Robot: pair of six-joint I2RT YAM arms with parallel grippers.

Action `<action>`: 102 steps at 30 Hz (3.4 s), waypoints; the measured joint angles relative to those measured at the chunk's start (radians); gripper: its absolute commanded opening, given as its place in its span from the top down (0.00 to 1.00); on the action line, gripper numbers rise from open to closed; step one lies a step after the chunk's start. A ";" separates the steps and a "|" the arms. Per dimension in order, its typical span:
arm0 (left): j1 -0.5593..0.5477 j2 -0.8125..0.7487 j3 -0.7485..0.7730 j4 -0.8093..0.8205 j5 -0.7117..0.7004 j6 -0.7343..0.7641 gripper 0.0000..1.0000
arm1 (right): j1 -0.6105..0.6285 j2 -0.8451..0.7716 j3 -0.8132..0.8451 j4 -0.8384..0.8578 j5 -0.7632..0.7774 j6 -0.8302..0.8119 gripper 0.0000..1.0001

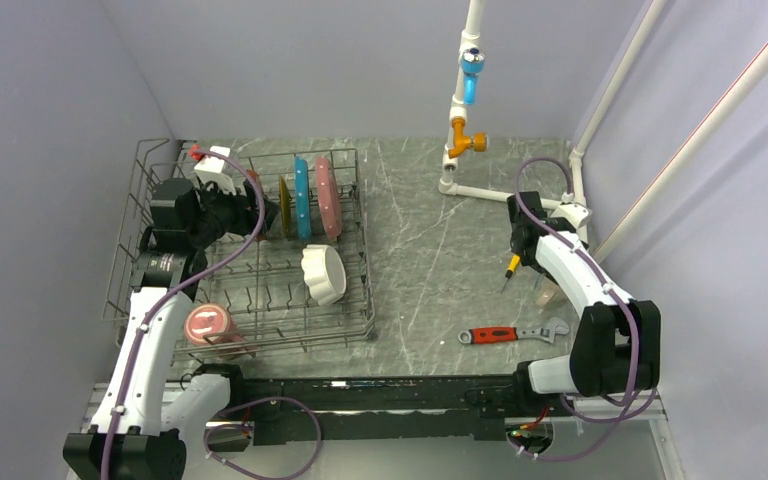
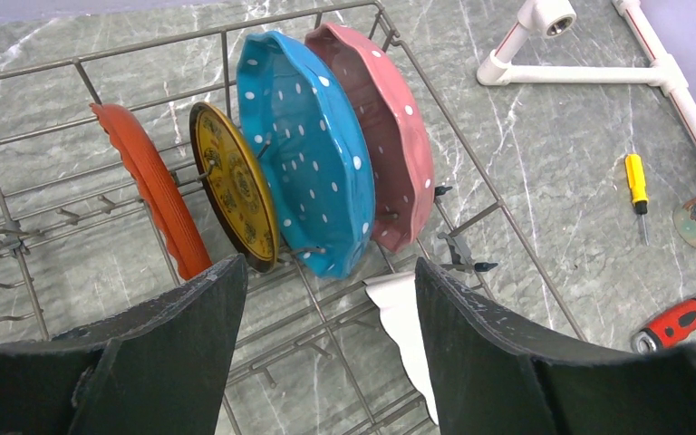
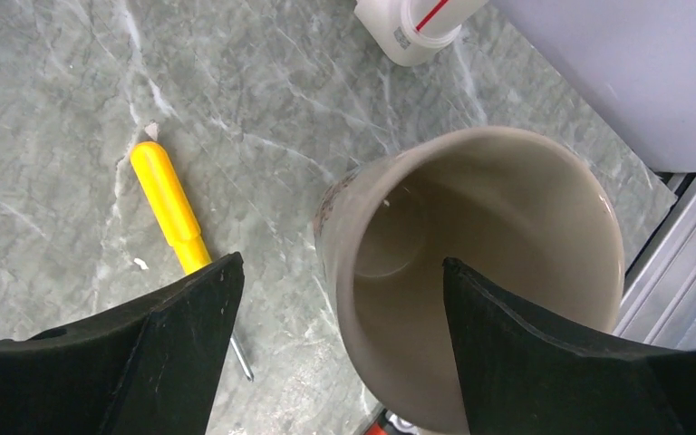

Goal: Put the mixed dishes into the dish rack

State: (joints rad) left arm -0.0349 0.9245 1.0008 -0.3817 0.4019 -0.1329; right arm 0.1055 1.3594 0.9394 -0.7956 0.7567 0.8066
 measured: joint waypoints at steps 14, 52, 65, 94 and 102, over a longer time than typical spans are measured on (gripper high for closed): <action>-0.019 0.018 -0.003 0.000 -0.008 0.001 0.29 | -0.014 0.055 -0.013 0.040 -0.028 -0.032 0.81; -0.027 0.049 -0.034 0.034 0.043 -0.002 0.29 | -0.001 -0.251 -0.344 1.045 -1.479 0.267 1.00; -0.121 0.109 -0.145 0.368 0.431 -0.224 0.32 | 0.035 -0.229 -0.468 1.624 -1.575 0.663 1.00; -0.518 -0.093 -0.257 0.528 0.017 -0.567 0.01 | 0.209 0.079 -0.501 2.182 -1.569 1.068 1.00; -0.518 0.032 -0.261 0.524 0.053 -0.865 0.01 | 0.232 0.038 -0.495 2.182 -1.570 1.062 1.00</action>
State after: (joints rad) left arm -0.5529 0.9565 0.7399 0.1421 0.4549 -0.9981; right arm 0.3374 1.3975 0.4446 1.3869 -0.8135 1.8683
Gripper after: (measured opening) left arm 0.994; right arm 0.207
